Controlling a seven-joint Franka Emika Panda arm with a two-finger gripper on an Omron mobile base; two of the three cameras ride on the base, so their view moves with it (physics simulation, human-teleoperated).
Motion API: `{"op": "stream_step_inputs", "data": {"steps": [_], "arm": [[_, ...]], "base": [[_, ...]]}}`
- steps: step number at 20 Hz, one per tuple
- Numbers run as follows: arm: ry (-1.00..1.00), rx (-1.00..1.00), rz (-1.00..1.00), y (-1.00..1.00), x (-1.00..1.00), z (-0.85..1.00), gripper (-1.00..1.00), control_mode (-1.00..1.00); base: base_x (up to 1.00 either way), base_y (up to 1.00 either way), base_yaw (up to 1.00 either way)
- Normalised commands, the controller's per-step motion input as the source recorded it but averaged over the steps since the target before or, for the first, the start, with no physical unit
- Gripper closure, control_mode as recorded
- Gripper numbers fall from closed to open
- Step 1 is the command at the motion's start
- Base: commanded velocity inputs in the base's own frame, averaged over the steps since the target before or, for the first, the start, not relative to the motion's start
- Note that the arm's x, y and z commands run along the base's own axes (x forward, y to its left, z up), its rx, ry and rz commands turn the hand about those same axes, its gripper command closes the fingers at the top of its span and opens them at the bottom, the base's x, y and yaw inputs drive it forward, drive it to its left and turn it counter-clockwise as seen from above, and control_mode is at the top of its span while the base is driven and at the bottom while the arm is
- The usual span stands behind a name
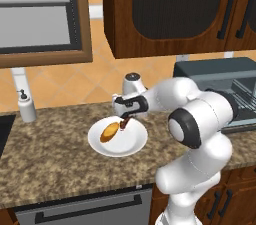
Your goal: Pick up the kebab skewer and baguette bread, and place them inside the toaster oven. Close the toaster oven door and start by setting the timer.
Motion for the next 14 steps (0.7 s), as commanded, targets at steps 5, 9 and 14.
{"op": "stream_step_inputs", "data": {"steps": [5,9,14], "arm": [[0.0,0.0,-0.21,-0.17,0.0,0.71,1.0,-1.0],[0.0,0.0,-0.24,-0.14,0.0,0.34,1.0,-1.0],[0.0,0.0,-0.23,-0.44,0.0,0.3,1.0,-1.0]], "base": [[0.0,0.0,0.0],[0.0,0.0,0.0],[0.0,0.0,0.0]]}}
